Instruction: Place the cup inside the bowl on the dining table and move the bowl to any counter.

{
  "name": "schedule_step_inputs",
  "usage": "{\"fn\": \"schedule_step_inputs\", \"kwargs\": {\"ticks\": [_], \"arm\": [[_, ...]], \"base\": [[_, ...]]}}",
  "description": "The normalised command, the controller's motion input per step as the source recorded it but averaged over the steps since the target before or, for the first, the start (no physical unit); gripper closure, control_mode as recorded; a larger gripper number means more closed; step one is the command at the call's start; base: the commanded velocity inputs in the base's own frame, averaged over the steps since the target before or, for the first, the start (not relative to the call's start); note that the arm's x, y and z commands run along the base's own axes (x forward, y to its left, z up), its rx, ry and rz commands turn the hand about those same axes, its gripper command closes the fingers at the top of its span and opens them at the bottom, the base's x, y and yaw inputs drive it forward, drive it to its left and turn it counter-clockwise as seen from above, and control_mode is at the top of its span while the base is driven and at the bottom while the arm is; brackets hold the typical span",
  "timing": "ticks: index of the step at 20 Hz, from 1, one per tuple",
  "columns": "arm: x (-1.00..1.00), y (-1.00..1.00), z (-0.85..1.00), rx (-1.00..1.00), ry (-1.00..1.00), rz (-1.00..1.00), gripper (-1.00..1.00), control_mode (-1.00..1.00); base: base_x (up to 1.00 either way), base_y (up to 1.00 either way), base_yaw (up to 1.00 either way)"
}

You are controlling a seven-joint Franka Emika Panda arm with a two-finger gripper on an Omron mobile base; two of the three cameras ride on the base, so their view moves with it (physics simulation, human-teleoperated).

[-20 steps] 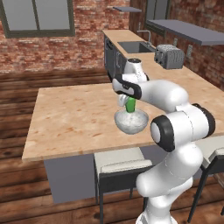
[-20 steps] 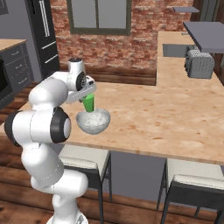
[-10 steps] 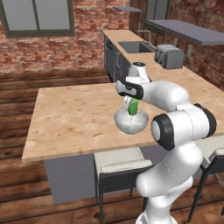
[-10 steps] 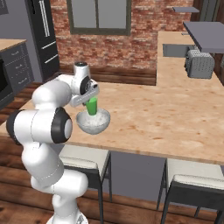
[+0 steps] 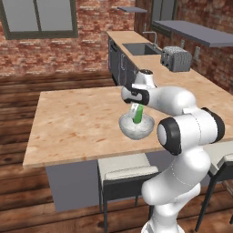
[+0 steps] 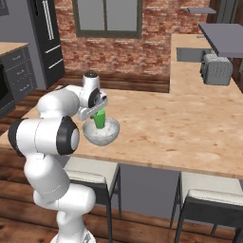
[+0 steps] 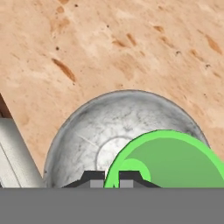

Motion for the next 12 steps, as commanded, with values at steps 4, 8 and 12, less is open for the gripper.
{"fn": "schedule_step_inputs", "kwargs": {"ticks": [4,8,12], "arm": [[0.00,0.00,-0.14,0.00,0.00,0.06,1.00,-1.00],[0.00,-0.02,-0.19,0.00,0.00,0.05,1.00,-1.00],[0.00,-0.03,-0.15,0.00,0.00,0.06,1.00,-1.00]], "base": [[0.00,0.00,0.00],[0.00,0.00,0.00],[0.00,0.00,0.00]]}}
